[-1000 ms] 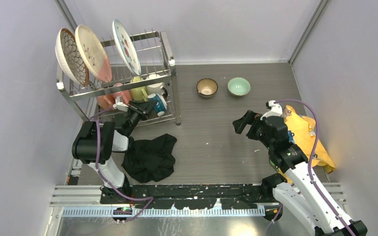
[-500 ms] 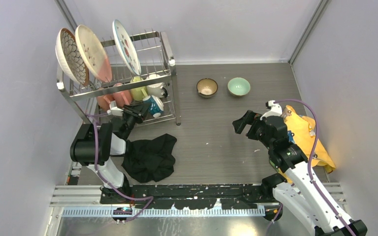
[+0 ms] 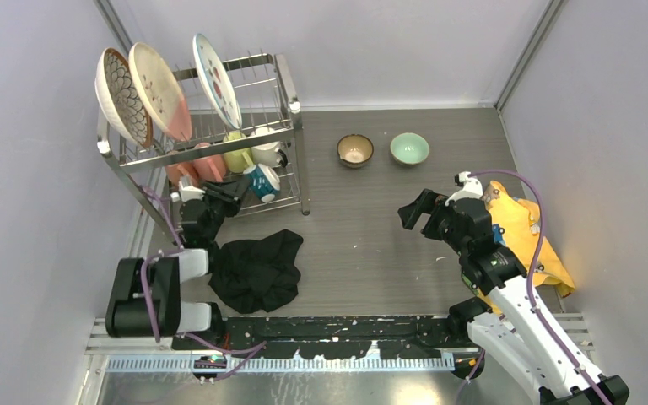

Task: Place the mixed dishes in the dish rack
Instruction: Turn the bowl upside down on the dish rack.

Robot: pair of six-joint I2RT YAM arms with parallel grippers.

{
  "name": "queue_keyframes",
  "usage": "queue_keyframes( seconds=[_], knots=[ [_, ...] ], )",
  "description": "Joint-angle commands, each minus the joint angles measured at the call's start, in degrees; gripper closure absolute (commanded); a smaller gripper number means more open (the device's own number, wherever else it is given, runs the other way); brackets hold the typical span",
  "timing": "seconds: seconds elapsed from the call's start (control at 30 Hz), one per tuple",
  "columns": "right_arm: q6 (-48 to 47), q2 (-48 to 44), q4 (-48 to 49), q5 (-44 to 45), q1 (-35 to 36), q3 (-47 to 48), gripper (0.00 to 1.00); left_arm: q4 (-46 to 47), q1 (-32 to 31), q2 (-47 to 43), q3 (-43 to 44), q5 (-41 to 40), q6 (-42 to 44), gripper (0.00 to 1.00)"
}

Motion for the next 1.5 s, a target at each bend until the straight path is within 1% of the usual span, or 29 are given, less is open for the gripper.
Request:
queue_keyframes(
  seconds=[0.0, 0.1, 0.17, 0.23, 0.33, 0.5, 0.63, 0.83, 1.0, 1.07, 1.13, 1.23, 1.47],
  knots=[
    [0.55, 0.65, 2.47, -0.58, -0.08, -0.24, 0.0, -19.26, 1.01, -11.42, 2.99, -8.11, 8.6, 0.59],
    [0.87, 1.01, 3.04, -1.11, -0.08, -0.24, 0.0, -30.46, 0.87, -18.04, 5.69, -10.78, 12.73, 0.55],
    [1.13, 1.25, 3.43, -1.56, -0.1, -0.25, 0.0, -35.46, 0.77, -20.81, 7.09, -12.07, 14.44, 0.54],
    [1.41, 1.54, 3.78, -1.95, -0.09, -0.38, 0.0, -39.43, 0.74, -22.53, 8.52, -12.03, 15.5, 0.54],
    [1.8, 1.85, 4.09, -2.48, -0.12, -0.36, 0.0, -41.7, 0.64, -22.9, 10.29, -9.62, 16.41, 0.55],
    [1.89, 1.29, 3.65, -2.22, -0.08, -0.22, 0.0, -40.62, -0.61, -21.76, 12.06, -4.48, 17.61, 0.6],
    [1.89, 0.95, 3.61, -2.11, -0.08, -0.2, 0.0, -38.47, -4.35, -19.86, 12.3, -3.06, 17.68, 0.6],
    [1.65, 0.95, 3.39, -1.83, -0.08, -0.4, 0.0, -34.4, -7.46, -16.72, 13.96, -1.05, 17.79, 0.61],
    [1.38, 0.87, 3.34, -1.41, -0.08, -0.55, 0.01, -32.92, -8.56, -15.2, 14.97, -0.63, 17.73, 0.65],
    [1.27, 0.93, 3.34, -1.22, -0.12, -0.58, 0.0, -34.72, -8.85, -15.35, 15.8, -1.27, 18.14, 0.66],
    [1.2, 1.08, 3.38, -1.17, -0.12, -0.69, 0.0, -35.35, -9.36, -15.95, 15.97, -2.46, 18.89, 0.65],
    [1.19, 1.32, 3.65, -1.22, -0.1, -0.77, 0.0, -33.92, -10.0, -15.76, 16.12, -2.73, 18.93, 0.64],
    [1.52, 1.55, 4.01, -1.6, -0.08, -0.88, 0.0, -30.86, -13.45, -10.69, 18.17, -3.96, 19.19, 0.64]
  ],
)
